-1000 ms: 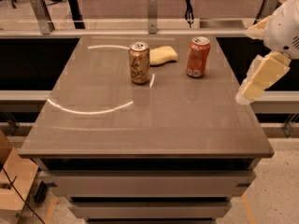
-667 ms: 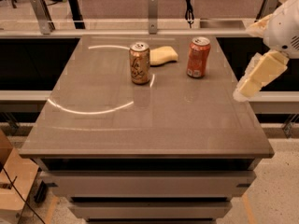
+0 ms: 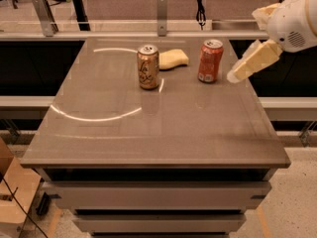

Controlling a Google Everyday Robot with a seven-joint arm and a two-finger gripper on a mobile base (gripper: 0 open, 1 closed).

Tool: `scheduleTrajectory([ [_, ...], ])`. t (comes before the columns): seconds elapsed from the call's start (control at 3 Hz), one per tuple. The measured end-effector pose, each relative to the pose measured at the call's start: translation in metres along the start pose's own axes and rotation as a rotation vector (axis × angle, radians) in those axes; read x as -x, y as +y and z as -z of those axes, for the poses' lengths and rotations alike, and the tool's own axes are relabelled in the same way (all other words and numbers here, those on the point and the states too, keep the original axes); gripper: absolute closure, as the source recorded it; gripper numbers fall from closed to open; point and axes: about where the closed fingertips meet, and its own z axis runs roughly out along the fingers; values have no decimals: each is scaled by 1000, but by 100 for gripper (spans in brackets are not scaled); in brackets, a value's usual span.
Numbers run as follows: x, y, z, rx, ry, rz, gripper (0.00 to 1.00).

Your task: Pick coke can

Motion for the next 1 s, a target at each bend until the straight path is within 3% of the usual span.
scheduleTrajectory([
  [0.33,-7,-20,-32,-7,-72,-61,0],
  [1.0,-25,-41,-96,39,-73,-141,0],
])
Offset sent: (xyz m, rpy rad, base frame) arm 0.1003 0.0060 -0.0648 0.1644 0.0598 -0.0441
